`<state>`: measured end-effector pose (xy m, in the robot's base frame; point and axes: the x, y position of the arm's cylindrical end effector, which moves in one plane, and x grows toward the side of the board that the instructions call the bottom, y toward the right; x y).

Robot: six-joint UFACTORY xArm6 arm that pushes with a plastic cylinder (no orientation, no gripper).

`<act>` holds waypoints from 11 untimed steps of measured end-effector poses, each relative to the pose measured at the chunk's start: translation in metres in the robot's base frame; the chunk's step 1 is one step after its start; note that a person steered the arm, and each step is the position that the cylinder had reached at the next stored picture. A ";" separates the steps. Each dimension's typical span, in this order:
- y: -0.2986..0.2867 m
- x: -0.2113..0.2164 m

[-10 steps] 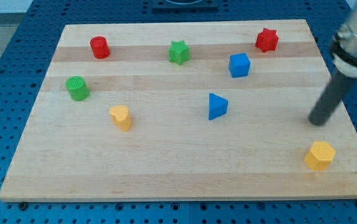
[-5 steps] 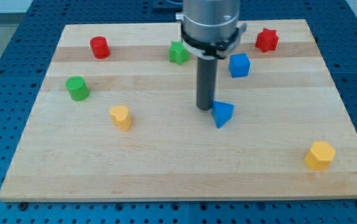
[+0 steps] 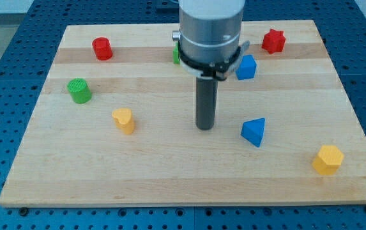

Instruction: Push the blue triangle into yellow hexagomn

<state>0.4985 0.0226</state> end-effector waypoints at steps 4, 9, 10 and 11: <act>0.121 0.007; 0.137 -0.014; 0.150 0.005; 0.172 0.008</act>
